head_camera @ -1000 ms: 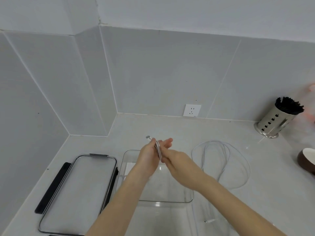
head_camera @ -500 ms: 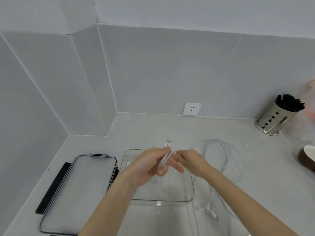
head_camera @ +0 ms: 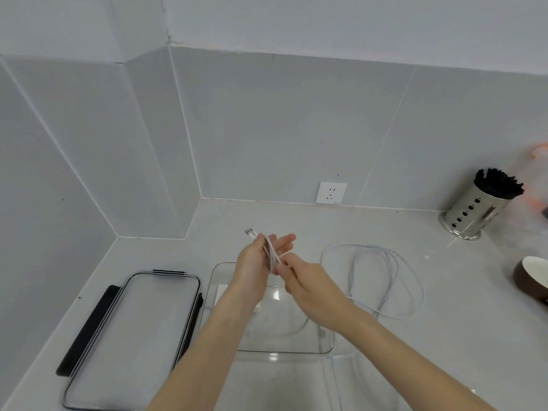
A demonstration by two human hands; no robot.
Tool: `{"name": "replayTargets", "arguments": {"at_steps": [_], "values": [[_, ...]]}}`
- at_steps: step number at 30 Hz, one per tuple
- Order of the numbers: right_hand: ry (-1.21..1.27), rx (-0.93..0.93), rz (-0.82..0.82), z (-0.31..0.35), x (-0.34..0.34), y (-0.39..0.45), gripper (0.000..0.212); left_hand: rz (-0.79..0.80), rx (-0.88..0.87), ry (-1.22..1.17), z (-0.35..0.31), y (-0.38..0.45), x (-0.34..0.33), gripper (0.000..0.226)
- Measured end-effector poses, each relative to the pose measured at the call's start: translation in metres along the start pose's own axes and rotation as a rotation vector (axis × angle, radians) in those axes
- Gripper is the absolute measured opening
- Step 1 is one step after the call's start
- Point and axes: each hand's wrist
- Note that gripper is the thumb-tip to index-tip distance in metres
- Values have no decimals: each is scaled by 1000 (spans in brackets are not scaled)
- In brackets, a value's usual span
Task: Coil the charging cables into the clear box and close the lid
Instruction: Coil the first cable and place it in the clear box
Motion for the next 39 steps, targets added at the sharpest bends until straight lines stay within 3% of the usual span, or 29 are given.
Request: {"name": "replayTargets", "arguments": {"at_steps": [4, 8, 12, 15, 18, 24, 29, 34, 36, 39], "values": [[-53, 20, 79, -12, -17, -9, 24, 116, -5, -56, -19, -5, 0, 39], [227, -103, 126, -25, -18, -12, 33, 254, -16, -67, -29, -14, -3, 42], [194, -133, 162, -38, -6, -5, 46, 326, -59, 53, -28, -28, -1, 43], [207, -187, 152, -43, 10, 3, 35, 354, -41, 137, -24, -35, 5, 43], [326, -187, 170, -41, 26, 11, 10, 414, 39, 118, -20, -39, 12, 39], [493, -243, 147, -21, 40, 22, 33, 480, 172, 171, -9, -37, 20, 38], [282, -125, 304, -14, 33, 15, 20, 431, 213, 276, -4, -32, 27, 39], [-78, -2, 288, -16, 17, 6, 37, 327, 177, 407, 0, -34, 27, 43], [-132, -1, 250, -16, 12, 4, 33, 218, 78, 500, 5, -33, 25, 43], [-158, -57, 199, -17, 7, 2, 29, -78, -190, 738, 15, -34, 19, 42]]}}
Point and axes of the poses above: each hand's wrist, its own y-axis towards the middle knuckle, its own x-axis out of the back of the hand, z = x × y, and after that the axes turned 8 degrees about x, right-handed
